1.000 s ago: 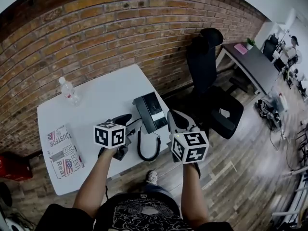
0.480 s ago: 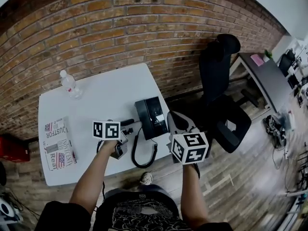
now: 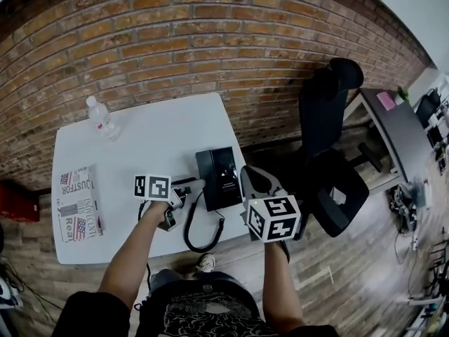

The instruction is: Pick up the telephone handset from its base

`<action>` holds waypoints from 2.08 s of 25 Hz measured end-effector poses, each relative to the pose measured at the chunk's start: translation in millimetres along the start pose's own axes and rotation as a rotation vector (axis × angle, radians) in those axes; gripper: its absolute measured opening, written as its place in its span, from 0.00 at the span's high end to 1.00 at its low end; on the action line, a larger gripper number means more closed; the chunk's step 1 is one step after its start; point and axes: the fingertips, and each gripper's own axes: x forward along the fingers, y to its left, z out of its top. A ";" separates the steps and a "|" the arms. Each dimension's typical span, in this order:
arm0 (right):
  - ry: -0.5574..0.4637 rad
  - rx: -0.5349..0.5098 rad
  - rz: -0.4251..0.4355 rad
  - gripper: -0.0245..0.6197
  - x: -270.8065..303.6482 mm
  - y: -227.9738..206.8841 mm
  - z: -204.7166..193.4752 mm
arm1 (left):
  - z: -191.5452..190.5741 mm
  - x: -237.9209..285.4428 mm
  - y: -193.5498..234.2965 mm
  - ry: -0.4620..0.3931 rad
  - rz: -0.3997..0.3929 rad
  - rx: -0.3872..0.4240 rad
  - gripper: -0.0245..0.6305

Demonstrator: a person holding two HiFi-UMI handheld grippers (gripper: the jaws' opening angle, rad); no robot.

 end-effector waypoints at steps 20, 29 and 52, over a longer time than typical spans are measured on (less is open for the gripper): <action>0.027 -0.009 0.043 0.96 25.6 -24.8 -7.9 | 1.3 24.2 1.4 0.011 -0.085 -0.048 0.81; 0.040 0.005 0.042 0.96 27.3 -30.0 -12.7 | 2.1 23.2 3.1 -0.011 -0.113 -0.099 0.84; 0.025 0.025 0.064 0.96 9.8 -17.0 -9.5 | 17.3 -4.0 -42.0 -0.093 -0.157 -0.101 0.85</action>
